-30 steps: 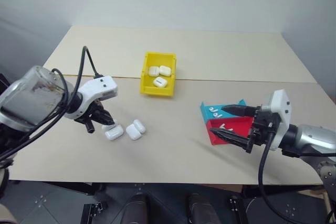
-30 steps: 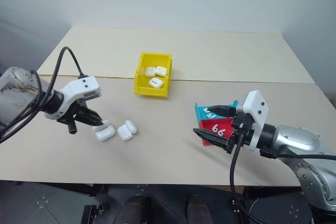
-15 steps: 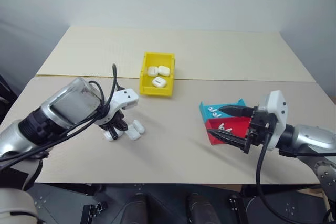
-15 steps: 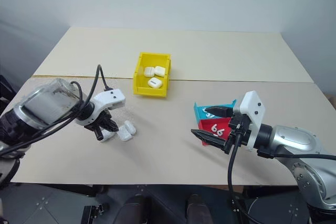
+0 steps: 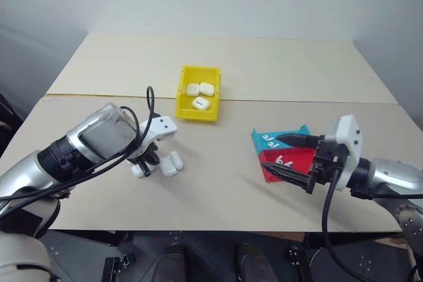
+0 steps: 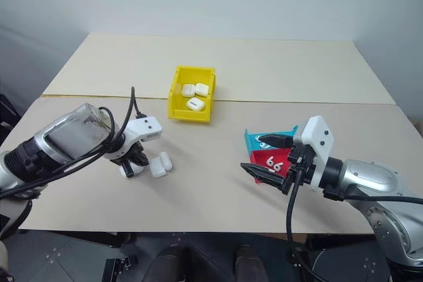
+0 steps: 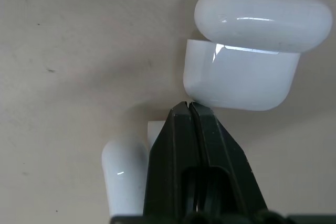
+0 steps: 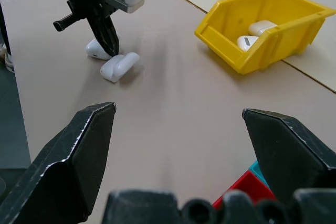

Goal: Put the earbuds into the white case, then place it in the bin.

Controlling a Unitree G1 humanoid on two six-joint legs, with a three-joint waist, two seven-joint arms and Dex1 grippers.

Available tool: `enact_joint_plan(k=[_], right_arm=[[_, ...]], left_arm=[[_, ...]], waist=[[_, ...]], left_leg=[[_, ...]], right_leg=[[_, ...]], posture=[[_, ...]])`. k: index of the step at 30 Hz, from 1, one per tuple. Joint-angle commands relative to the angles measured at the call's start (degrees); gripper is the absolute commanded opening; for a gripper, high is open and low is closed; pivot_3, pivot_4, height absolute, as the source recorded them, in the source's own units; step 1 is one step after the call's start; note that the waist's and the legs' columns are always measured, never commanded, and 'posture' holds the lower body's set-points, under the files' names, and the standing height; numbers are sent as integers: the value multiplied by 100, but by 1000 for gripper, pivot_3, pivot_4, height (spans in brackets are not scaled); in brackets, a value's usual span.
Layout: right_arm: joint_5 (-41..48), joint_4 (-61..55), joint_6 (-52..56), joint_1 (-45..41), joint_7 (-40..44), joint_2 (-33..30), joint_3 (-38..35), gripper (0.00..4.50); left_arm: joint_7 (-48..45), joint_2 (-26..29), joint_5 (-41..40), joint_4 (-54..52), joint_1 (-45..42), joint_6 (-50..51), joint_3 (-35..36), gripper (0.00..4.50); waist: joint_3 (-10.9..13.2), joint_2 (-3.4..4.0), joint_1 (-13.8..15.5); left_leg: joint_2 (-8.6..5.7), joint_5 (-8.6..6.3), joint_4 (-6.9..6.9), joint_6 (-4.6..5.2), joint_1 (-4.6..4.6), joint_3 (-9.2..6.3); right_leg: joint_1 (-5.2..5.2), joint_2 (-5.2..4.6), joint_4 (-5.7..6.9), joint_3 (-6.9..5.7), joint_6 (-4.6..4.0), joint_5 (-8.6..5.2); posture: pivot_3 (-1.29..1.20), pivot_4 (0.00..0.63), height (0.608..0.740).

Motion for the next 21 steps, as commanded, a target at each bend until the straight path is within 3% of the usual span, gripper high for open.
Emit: enact_joint_plan(k=[1,21], right_arm=[[64,-212,-148,0,-22,5,-200,4500],[98,-290,-128,95,0,-13,-236,4500]], left_arm=[[-75,186,59,-176,-13,-36,-45,44],[-522,1406,-126,-1084,700,-181,212,44]], waist=[[0,0,-4],[0,0,0]], left_leg=[[0,0,0,0,0,0],[1,0,-1,0,1,0]], right_leg=[[0,0,0,0,0,0],[0,1,0,0,0,0]], posture=[[0,150,740],[0,150,740]])
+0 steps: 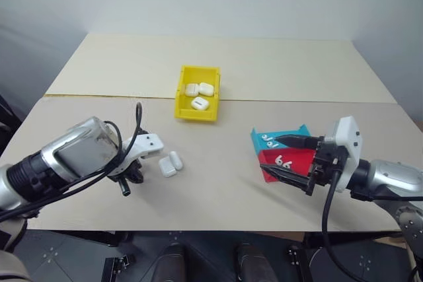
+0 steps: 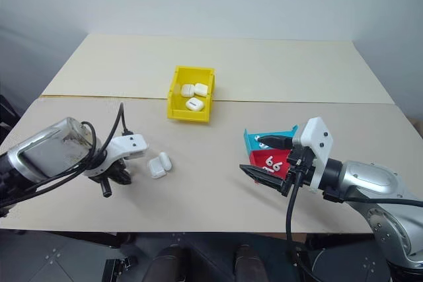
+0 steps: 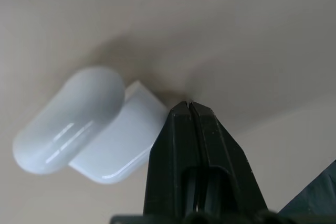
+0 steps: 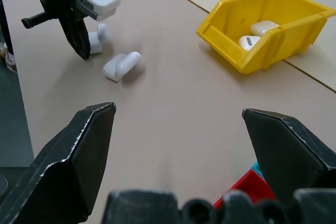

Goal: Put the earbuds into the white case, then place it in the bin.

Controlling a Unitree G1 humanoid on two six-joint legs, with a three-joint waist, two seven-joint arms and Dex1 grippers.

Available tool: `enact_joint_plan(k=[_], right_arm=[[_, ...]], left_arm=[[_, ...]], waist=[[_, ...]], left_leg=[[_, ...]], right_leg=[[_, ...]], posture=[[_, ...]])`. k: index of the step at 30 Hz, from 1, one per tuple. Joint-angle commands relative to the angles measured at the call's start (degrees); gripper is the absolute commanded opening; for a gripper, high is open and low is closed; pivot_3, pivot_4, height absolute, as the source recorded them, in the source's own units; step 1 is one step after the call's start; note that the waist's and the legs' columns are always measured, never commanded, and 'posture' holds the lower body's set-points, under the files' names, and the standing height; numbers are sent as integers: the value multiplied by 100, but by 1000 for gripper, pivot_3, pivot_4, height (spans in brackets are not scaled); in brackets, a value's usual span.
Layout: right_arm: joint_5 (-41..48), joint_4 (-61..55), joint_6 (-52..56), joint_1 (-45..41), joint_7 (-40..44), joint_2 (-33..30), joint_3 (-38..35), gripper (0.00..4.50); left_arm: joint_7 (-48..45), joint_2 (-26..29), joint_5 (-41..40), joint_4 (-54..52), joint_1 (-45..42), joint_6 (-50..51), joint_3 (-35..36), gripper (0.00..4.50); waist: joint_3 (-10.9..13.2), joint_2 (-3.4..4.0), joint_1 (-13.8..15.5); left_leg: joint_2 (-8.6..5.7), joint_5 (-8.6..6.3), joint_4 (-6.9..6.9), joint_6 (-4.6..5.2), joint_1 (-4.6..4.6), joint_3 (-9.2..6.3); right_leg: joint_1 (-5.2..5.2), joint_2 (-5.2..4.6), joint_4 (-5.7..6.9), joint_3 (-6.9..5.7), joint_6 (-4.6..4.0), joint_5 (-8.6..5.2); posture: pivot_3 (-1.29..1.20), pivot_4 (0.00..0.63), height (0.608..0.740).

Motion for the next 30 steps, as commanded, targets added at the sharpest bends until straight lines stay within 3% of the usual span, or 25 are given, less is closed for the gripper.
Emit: enact_joint_plan(k=[1,6,10,30], right_arm=[[101,-208,-118,29,-7,-17,-227,4500],[133,-261,-95,96,-1,-39,-269,4500],[119,-243,-103,65,2,-19,-215,4500],[207,-425,-61,201,-92,-12,-317,4500]], left_arm=[[-127,342,24,-124,55,-177,358,44],[-657,1082,-11,-259,257,-608,656,44],[-548,1183,413,37,496,-970,680,44],[-326,-398,1953,1584,479,-2001,759,44]], waist=[[0,0,3],[0,0,-8],[0,0,11],[-19,18,52]], left_leg=[[0,0,0,0,0,0],[1,0,-1,0,0,2],[0,0,-1,0,3,3],[-3,2,5,-1,20,3]], right_leg=[[0,0,0,0,0,0],[-1,0,-2,0,0,0],[2,-1,0,0,0,0],[17,-2,15,0,1,3]], posture=[[0,150,740],[0,150,740],[0,150,740],[0,150,740]])
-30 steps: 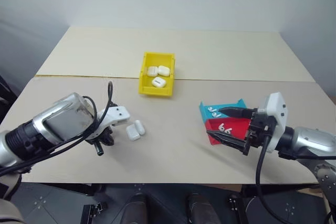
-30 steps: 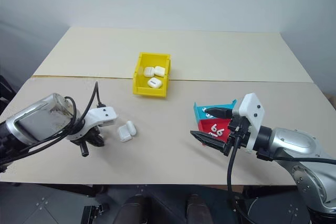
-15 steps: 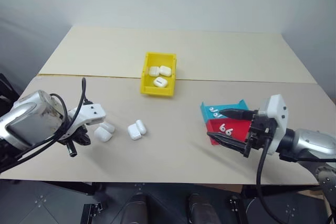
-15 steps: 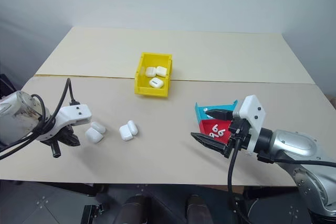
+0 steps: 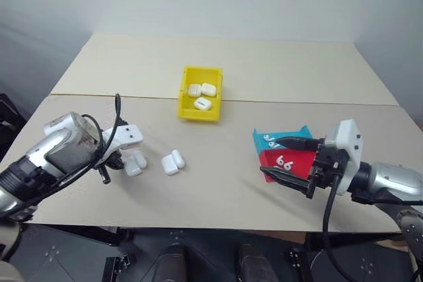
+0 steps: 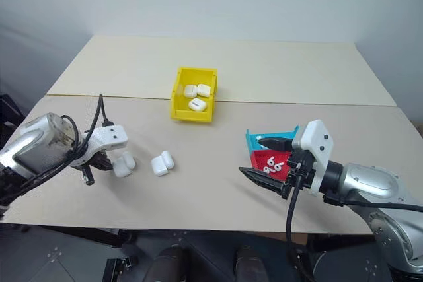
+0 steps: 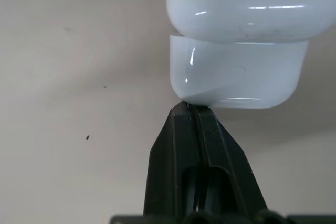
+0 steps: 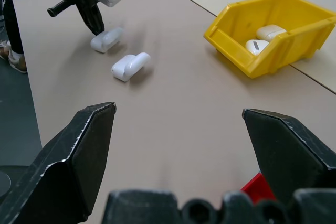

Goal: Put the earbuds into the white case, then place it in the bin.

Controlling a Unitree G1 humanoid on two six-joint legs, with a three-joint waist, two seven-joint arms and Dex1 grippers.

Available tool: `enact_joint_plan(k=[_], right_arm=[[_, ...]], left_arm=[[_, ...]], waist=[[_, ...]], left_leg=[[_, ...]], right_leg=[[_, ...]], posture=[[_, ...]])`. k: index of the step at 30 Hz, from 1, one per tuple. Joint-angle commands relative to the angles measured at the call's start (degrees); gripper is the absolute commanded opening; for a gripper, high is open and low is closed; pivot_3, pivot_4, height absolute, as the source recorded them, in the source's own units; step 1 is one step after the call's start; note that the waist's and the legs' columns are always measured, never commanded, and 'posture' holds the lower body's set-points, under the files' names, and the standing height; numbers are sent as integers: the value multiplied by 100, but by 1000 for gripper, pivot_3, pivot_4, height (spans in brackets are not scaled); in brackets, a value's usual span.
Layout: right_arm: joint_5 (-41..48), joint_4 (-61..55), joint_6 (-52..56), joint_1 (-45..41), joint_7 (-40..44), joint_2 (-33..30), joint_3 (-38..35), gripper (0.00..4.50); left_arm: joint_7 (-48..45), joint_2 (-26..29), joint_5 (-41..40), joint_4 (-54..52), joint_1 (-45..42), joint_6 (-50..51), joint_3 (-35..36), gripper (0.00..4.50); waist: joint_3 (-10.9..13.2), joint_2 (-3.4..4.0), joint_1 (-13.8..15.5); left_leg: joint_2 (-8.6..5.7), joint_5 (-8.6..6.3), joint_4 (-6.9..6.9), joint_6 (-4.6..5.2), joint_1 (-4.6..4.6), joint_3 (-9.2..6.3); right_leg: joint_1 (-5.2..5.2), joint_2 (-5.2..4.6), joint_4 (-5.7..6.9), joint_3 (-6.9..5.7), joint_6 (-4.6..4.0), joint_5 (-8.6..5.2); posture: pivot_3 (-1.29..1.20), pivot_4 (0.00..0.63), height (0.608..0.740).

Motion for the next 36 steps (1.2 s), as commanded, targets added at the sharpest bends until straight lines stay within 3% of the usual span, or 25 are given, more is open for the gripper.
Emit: enact_joint_plan(k=[1,5,13,20,23,28,36], right_arm=[[179,-210,-61,53,-34,-15,-249,4500],[227,-275,-79,183,-53,-34,-330,4500],[204,-246,-149,232,15,-64,-312,4500],[110,-61,-210,12,172,-73,-158,4500],[58,14,-241,-93,246,-92,-82,4500],[-8,98,-258,-242,398,-122,15,4500],[-26,41,-238,-281,486,-137,19,4500]], left_arm=[[48,-226,146,105,-93,-122,206,44],[-145,-77,159,-30,-3,-204,447,44],[-1047,840,-276,-453,278,-351,1039,44],[-951,686,-922,129,975,-2248,2642,44],[-1539,744,-828,322,772,-2570,2444,561],[-2569,562,-774,987,435,-3858,2336,2070],[-2681,341,-490,2080,-529,-5652,1018,4455]], waist=[[-1,1,7],[-1,-1,-14],[4,-8,-102],[5,-11,-76],[5,-11,-54],[5,-11,-43],[5,-11,-44]], left_leg=[[-1,1,3,0,2,0],[0,1,11,-1,-4,-1],[3,0,3,0,-14,1],[5,1,5,0,-10,2],[4,0,5,0,-12,6],[5,0,4,0,-12,8],[5,0,5,0,-13,8]], right_leg=[[1,0,7,1,0,0],[-7,0,17,2,0,0],[-22,2,15,3,-4,-6],[-20,1,18,2,-5,-6],[-20,0,14,2,-4,-6],[-22,2,17,2,-7,-7],[-20,2,15,3,-6,-6]], posture=[[0,150,740],[0,150,740],[0,150,740],[0,150,740],[0,150,740],[0,150,740],[0,150,740]])
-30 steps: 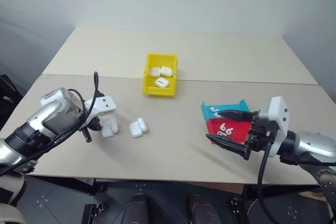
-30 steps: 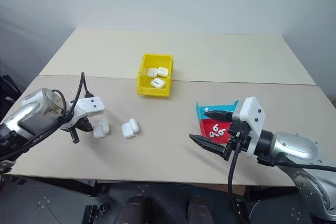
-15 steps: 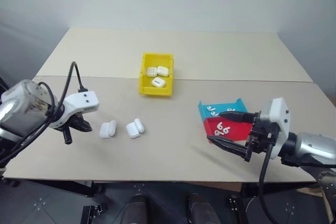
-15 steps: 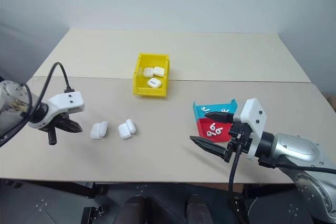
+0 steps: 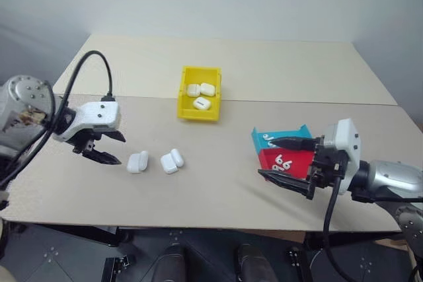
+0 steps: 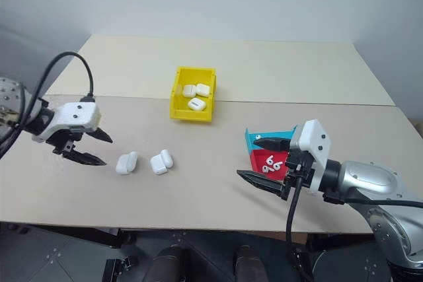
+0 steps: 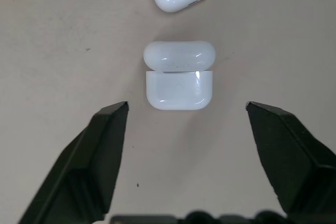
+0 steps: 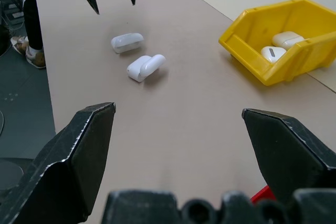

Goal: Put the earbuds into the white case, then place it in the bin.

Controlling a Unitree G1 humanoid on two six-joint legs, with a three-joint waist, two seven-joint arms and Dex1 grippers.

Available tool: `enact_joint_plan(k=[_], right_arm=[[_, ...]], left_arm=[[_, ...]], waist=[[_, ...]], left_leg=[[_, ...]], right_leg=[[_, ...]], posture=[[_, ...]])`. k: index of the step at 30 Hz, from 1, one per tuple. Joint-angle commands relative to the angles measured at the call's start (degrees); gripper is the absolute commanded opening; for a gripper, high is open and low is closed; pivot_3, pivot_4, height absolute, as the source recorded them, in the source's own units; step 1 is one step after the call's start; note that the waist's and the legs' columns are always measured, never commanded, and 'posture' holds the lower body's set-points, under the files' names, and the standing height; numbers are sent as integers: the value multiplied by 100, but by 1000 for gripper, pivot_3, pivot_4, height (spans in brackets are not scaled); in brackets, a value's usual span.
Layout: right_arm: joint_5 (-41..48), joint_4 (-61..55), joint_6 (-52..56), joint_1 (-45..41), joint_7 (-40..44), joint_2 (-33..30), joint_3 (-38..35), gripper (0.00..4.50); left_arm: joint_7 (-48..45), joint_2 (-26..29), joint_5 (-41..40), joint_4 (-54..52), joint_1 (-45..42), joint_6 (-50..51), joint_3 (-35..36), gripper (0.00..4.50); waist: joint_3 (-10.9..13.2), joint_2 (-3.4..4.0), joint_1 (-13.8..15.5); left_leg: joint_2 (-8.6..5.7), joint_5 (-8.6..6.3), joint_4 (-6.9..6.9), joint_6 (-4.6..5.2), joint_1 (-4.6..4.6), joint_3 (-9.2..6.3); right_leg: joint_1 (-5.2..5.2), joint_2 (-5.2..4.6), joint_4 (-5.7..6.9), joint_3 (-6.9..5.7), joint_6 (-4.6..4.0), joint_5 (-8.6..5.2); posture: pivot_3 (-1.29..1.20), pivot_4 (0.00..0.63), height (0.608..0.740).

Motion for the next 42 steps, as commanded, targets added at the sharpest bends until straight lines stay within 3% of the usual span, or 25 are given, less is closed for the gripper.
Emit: enact_joint_plan(k=[1,7,17,42], right_arm=[[28,-157,-139,-25,43,-79,-133,4500],[-11,-248,-146,52,-6,-61,-168,4500],[-29,-351,-155,143,-133,-2,-141,4500],[27,-465,-184,267,-204,23,-125,4500]], left_arm=[[-40,-57,300,219,-388,-540,-536,4455],[-40,-132,559,198,-726,-406,-1188,4455],[-40,-433,1046,-75,-853,1054,-1696,4455],[4,-938,1791,-388,-54,1001,-859,4455]], waist=[[0,0,0],[0,0,-8],[1,-2,-10],[1,-2,-9]], left_leg=[[0,0,0,0,0,0],[1,0,1,0,-1,-1],[1,0,1,0,-1,-2],[0,0,1,0,0,-2]], right_leg=[[0,0,0,0,0,0],[-1,1,2,0,0,0],[0,1,2,0,2,-1],[1,0,2,0,2,-1]], posture=[[0,150,740],[0,150,740],[0,150,740],[0,150,740]])
